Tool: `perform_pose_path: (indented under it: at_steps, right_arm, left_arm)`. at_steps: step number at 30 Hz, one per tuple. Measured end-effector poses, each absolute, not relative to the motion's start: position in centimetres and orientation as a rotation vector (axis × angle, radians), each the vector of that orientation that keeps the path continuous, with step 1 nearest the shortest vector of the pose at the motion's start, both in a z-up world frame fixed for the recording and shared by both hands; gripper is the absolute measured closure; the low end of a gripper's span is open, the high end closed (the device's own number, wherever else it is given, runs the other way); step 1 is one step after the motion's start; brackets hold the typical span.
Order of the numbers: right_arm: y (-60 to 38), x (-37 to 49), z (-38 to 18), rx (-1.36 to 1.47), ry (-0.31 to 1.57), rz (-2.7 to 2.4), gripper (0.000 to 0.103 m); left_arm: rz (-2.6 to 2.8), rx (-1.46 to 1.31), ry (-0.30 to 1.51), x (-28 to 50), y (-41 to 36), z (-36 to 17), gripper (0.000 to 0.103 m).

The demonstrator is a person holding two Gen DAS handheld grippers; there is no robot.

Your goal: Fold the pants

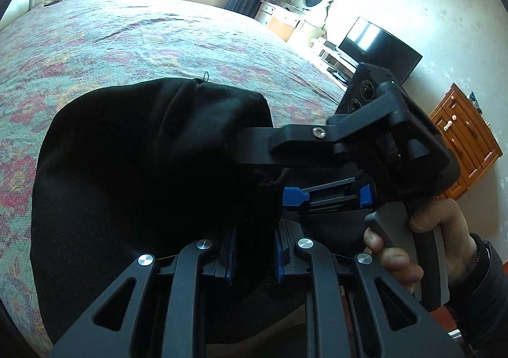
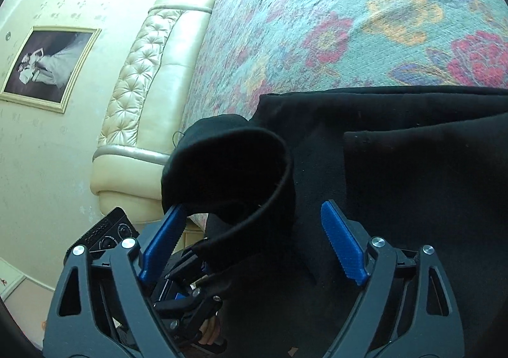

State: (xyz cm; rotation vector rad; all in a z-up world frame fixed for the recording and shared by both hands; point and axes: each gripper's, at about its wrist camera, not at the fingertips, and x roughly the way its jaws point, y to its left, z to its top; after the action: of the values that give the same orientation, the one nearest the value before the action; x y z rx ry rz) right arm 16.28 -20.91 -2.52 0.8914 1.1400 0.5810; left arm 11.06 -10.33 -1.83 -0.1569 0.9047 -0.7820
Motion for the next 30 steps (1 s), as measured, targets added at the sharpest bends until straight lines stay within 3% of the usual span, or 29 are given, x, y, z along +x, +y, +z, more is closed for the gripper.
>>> perform_pose_path:
  at_steps: [11, 17, 24, 26, 27, 28, 29, 30]
  right_arm:
    - [-21.4, 16.5, -2.0, 0.958, 1.147, 0.673, 0.009]
    - [-20.4, 16.2, -0.7, 0.739, 1.194, 0.663, 0.009]
    - [-18.9, 18.1, -2.3, 0.749, 1.253, 0.649, 0.009]
    - [-18.7, 18.3, -2.9, 0.773, 1.246, 0.657, 0.040]
    - [-18.9, 18.3, -3.2, 0.785, 1.247, 0.645, 0.065]
    - [-19.3, 18.3, -3.5, 0.804, 1.245, 0.634, 0.085]
    - [-19.7, 18.2, -3.6, 0.822, 1.238, 0.630, 0.091]
    - [-20.1, 18.0, -3.5, 0.831, 1.224, 0.621, 0.091]
  left_arm:
    - [-0.791, -0.234, 0.907, 11.7, -9.3, -1.9, 0.085]
    - [-0.798, -0.137, 0.870, 10.7, -10.7, -1.5, 0.083]
    - [-0.798, 0.062, 0.796, 8.6, -12.7, -1.5, 0.081]
    - [-0.808, 0.045, 0.800, 8.5, -12.3, -1.5, 0.073]
    - [-0.820, 0.026, 0.800, 8.5, -11.9, -1.4, 0.058]
    - [-0.831, 0.000, 0.795, 8.3, -11.5, -1.2, 0.037]
    - [-0.840, -0.032, 0.783, 8.1, -10.9, -0.8, 0.028]
    - [-0.839, -0.067, 0.765, 7.8, -10.2, -0.4, 0.023]
